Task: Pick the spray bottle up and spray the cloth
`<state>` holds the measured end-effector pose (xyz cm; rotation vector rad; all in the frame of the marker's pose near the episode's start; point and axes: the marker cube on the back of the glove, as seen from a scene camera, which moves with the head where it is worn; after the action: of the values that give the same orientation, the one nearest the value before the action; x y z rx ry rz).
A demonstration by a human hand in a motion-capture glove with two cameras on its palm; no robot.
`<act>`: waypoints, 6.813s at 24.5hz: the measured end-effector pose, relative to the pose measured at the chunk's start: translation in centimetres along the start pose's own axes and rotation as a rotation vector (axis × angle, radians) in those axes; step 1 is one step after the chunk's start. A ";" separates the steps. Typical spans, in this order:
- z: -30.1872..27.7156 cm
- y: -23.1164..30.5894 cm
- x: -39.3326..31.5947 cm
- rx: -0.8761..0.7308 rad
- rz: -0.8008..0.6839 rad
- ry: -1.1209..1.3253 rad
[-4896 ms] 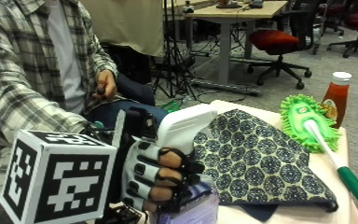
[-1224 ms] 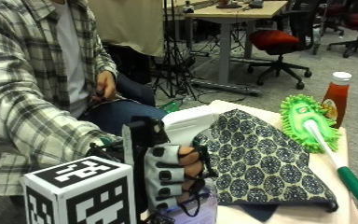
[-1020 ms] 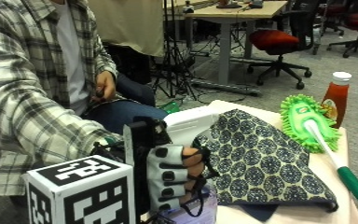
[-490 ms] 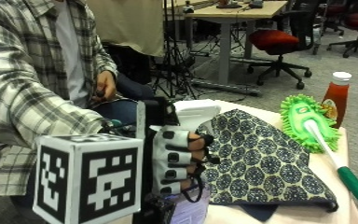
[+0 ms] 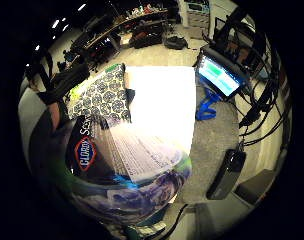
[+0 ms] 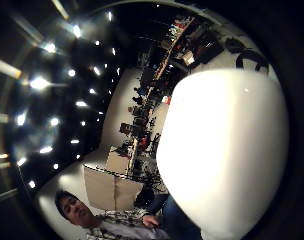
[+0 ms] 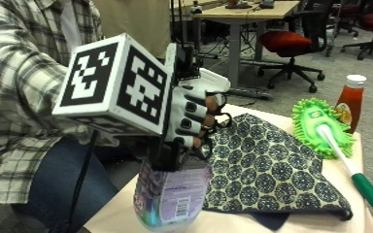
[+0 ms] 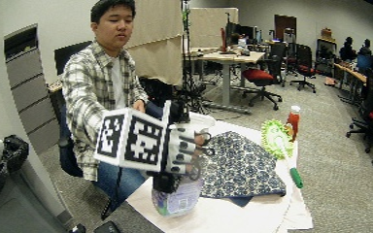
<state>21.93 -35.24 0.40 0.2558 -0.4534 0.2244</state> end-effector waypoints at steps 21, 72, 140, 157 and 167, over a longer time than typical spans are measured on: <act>7.2 -0.6 -7.1 -0.308 -0.087 0.420; 13.6 0.9 -9.3 -0.495 -0.224 0.908; 26.0 -5.8 -20.5 -0.177 -0.163 -0.534; 28.6 -4.6 -19.6 -0.223 -0.194 -0.586; 28.7 -3.9 -18.9 -0.255 -0.200 -0.568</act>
<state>-5.10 -50.27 15.87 0.1084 -1.0047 -0.1098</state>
